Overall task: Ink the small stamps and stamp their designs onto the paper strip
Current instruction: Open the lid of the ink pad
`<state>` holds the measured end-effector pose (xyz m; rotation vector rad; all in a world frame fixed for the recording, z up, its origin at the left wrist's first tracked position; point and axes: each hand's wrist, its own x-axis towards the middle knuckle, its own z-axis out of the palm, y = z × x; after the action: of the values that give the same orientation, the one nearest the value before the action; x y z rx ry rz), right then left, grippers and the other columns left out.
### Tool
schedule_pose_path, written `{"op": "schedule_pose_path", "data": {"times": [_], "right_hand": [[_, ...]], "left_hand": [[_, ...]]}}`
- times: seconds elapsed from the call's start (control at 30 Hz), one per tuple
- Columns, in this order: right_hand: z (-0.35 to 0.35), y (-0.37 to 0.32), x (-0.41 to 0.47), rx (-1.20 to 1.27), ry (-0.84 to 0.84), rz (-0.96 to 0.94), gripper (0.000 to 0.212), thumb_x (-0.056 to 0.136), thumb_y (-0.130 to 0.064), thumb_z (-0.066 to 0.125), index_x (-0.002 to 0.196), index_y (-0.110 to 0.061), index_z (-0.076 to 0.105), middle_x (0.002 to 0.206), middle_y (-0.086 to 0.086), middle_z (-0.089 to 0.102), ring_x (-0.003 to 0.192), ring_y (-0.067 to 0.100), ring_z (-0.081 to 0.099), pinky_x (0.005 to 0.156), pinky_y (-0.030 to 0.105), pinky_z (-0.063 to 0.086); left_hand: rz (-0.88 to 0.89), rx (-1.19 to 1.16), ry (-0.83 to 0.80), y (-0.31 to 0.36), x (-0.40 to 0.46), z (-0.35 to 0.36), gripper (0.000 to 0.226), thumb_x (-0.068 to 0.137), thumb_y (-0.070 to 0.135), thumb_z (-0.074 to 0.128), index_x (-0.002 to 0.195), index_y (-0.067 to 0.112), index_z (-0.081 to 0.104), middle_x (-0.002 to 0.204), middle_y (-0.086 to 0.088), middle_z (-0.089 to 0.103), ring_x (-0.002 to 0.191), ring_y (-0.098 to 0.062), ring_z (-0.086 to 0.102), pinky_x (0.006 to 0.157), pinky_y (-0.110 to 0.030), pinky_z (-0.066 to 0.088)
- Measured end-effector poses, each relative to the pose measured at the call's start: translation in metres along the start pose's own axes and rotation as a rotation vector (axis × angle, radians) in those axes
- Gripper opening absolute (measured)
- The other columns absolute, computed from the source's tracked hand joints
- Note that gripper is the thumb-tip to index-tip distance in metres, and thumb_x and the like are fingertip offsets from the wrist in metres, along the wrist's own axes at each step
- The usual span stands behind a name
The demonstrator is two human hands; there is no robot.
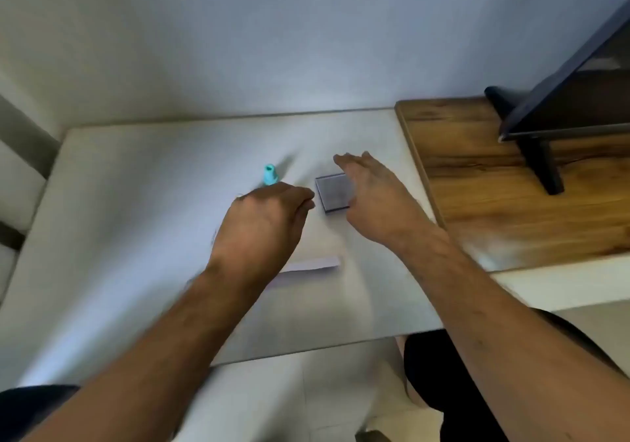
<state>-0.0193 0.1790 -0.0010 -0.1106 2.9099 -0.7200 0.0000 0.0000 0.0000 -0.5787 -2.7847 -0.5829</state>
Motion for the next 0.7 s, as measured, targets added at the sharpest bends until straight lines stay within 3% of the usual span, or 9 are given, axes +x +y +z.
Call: {"op": "schedule_pose_path", "data": {"times": [0.2, 0.3, 0.5, 0.7], "right_hand": [[0.000, 0.022, 0.020, -0.126, -0.100, 0.014, 0.084, 0.079, -0.003, 0.059, 0.150, -0.027, 0.022, 0.158, 0.001, 0.023, 0.147, 0.027, 0.012, 0.116, 0.042, 0.026], [0.005, 0.030, 0.027, -0.130, -0.146, 0.019, 0.090, 0.077, -0.009, 0.068, 0.149, -0.031, 0.020, 0.159, -0.001, 0.021, 0.146, 0.026, 0.015, 0.115, 0.042, 0.028], [0.011, 0.040, 0.037, -0.169, -0.144, -0.013, 0.078, 0.076, -0.015, 0.073, 0.144, -0.028, 0.036, 0.147, 0.001, 0.040, 0.129, 0.028, 0.039, 0.106, 0.039, 0.039], [0.011, 0.048, 0.045, -0.212, -0.127, -0.001, 0.074, 0.071, -0.028, 0.079, 0.136, -0.032, 0.044, 0.132, -0.001, 0.053, 0.118, 0.026, 0.045, 0.095, 0.037, 0.043]], "left_hand": [[-0.016, -0.107, -0.051, -0.003, 0.015, 0.031, 0.013, 0.087, 0.017, 0.070, 0.098, 0.017, 0.076, 0.089, -0.002, 0.077, 0.074, -0.023, 0.072, 0.071, -0.035, 0.059], [-0.025, -0.126, -0.043, -0.005, 0.015, 0.040, 0.014, 0.084, 0.014, 0.073, 0.098, 0.015, 0.077, 0.088, -0.003, 0.076, 0.071, -0.023, 0.071, 0.070, -0.035, 0.059], [-0.028, -0.149, -0.151, -0.010, 0.008, 0.057, 0.019, 0.088, 0.020, 0.069, 0.106, 0.017, 0.075, 0.099, -0.001, 0.075, 0.084, -0.021, 0.070, 0.077, -0.037, 0.059], [-0.009, -0.136, -0.170, -0.007, 0.005, 0.067, 0.021, 0.089, 0.018, 0.068, 0.108, 0.014, 0.073, 0.103, -0.004, 0.075, 0.090, -0.022, 0.070, 0.083, -0.032, 0.055]]}}
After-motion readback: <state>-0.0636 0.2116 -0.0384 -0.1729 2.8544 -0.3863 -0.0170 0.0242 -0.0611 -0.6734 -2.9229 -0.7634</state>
